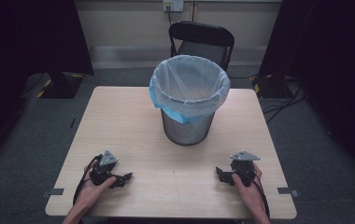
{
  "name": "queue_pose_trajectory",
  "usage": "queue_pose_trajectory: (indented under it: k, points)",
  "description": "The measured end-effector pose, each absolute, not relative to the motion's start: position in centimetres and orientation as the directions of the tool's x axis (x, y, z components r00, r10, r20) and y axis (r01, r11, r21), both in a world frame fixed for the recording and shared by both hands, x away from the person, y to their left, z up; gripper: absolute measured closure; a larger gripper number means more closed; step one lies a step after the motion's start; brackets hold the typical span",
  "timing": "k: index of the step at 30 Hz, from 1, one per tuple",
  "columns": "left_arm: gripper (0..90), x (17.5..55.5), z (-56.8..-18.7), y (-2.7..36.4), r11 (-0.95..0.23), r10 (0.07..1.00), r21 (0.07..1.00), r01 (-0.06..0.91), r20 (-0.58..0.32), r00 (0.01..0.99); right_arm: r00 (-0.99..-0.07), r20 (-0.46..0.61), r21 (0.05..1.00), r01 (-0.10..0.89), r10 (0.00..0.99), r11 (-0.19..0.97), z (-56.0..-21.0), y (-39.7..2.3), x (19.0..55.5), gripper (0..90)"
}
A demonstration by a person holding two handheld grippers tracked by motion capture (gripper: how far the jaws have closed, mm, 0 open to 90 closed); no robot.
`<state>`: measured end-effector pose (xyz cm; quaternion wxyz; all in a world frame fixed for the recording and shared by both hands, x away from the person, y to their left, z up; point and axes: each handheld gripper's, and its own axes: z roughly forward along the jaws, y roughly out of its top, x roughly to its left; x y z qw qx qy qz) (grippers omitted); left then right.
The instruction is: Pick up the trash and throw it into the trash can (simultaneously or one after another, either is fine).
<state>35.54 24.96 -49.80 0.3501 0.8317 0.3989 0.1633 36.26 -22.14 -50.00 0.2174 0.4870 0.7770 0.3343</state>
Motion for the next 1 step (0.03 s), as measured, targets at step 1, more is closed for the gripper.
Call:
queue_pose_trajectory:
  k: [1]
  points:
    - [11.9,35.59,-49.87,24.93,-0.435,0.779,0.717,0.545,-0.002,0.626,-0.431,-0.012,0.731,0.611,0.902,0.302,-50.0,-22.14,36.27,10.8]
